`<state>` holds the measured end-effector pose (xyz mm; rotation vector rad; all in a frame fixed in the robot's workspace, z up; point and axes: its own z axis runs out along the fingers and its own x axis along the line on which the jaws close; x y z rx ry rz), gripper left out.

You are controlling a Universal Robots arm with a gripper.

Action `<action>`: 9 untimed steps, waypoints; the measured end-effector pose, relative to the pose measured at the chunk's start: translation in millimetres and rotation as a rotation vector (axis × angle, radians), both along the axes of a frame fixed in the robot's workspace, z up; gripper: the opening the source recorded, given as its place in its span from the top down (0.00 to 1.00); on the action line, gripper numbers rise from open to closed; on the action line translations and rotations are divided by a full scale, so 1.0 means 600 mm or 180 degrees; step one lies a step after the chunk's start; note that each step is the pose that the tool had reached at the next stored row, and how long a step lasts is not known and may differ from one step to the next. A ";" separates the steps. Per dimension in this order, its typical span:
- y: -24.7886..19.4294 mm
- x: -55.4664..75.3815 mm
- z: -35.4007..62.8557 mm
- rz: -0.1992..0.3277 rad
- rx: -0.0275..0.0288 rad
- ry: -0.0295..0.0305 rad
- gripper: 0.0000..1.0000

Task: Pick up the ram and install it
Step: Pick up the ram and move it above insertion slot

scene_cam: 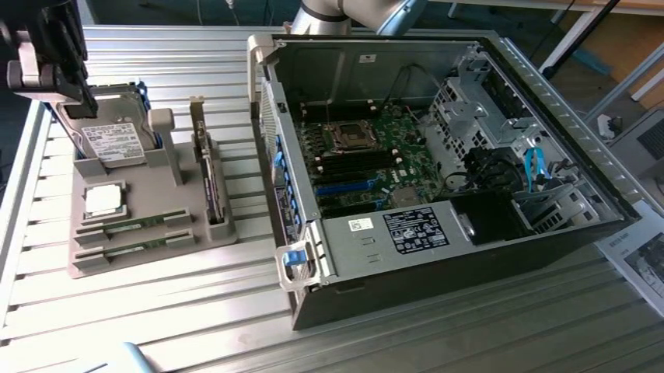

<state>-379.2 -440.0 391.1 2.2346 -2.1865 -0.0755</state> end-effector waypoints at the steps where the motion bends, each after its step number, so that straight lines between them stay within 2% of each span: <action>1: 0.0000 0.000 0.000 0.0000 0.0000 0.0000 0.90; 9: -0.0013 0.002 0.000 0.0000 0.0000 0.0000 0.90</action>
